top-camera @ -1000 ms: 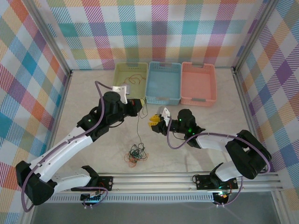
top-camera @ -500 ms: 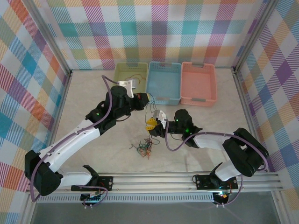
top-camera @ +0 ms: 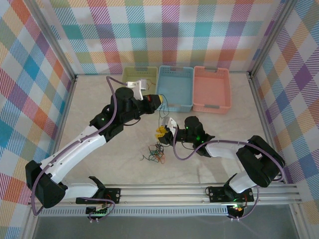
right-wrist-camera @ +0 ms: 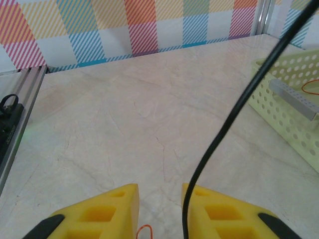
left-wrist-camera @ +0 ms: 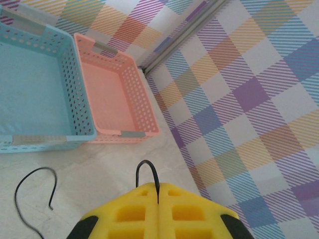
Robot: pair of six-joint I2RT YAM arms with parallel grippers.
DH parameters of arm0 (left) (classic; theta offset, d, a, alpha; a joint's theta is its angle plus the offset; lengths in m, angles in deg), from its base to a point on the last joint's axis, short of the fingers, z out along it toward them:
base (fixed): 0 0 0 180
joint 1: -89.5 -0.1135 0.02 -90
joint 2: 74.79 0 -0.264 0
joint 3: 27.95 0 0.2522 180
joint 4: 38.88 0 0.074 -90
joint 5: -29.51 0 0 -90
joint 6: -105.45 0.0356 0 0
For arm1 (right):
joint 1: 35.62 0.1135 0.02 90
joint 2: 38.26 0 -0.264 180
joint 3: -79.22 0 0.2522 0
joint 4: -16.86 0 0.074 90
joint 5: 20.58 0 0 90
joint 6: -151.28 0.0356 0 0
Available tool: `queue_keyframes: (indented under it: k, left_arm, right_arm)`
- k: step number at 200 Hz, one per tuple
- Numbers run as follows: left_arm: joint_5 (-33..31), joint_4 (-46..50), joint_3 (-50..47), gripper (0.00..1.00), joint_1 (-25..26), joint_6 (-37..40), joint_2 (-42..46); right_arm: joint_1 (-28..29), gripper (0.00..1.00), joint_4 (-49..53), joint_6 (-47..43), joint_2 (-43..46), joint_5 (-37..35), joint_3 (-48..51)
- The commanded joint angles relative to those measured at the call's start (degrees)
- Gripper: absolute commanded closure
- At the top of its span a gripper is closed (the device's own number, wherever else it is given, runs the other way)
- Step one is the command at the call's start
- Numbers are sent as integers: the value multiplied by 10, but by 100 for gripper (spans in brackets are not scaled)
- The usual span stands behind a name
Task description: Untangle the cables
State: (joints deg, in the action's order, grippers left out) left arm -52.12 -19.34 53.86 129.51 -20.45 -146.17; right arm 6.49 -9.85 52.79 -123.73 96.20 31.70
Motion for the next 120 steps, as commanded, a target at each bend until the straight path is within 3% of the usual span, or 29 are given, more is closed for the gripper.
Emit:
queue_keyframes:
  k: [1,120]
  left_arm:
    - [23,-17,19,100,7,-19,15]
    - [57,41,151,100,8,-33,49]
  right_arm:
    - [6,73,6,-14,-6,-5,-18]
    - [6,85,73,-21,-22,-34,-45]
